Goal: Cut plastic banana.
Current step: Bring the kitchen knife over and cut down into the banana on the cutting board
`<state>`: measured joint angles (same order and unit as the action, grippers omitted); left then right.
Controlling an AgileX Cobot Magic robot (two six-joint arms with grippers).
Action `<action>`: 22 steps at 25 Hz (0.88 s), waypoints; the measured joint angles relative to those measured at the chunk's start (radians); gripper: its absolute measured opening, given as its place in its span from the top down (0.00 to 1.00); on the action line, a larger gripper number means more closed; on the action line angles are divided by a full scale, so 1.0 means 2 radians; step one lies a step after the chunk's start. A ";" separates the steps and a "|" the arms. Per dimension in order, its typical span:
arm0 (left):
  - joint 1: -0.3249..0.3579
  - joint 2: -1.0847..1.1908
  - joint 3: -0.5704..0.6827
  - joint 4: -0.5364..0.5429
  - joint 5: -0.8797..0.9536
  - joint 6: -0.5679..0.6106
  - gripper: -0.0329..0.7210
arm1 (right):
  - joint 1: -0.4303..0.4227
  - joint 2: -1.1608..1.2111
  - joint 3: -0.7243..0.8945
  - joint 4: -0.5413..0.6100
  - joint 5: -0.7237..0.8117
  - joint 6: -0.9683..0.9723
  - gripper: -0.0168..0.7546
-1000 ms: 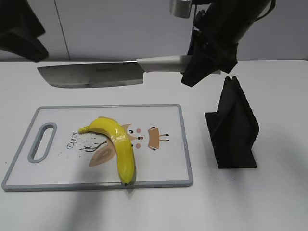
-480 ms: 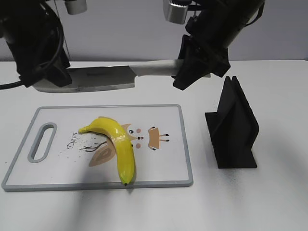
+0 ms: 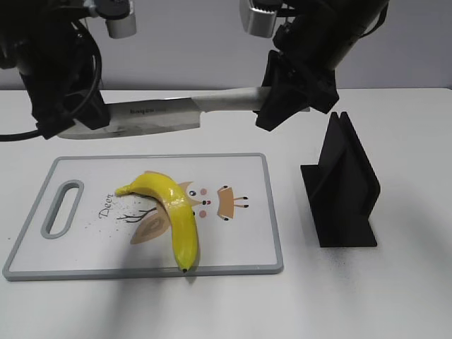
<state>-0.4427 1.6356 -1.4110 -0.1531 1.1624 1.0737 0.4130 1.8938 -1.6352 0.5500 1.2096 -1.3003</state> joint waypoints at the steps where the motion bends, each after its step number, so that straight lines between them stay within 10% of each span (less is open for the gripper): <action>1: 0.000 0.000 0.000 -0.001 0.000 0.001 0.96 | 0.000 0.000 0.000 -0.001 0.000 0.000 0.73; 22: -0.001 0.145 0.065 -0.042 -0.127 -0.002 0.96 | 0.000 0.144 -0.001 -0.076 -0.019 0.049 0.71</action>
<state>-0.4452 1.9247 -1.2804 -0.2373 0.9091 1.0703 0.4130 2.1820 -1.6370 0.3982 1.1714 -1.2015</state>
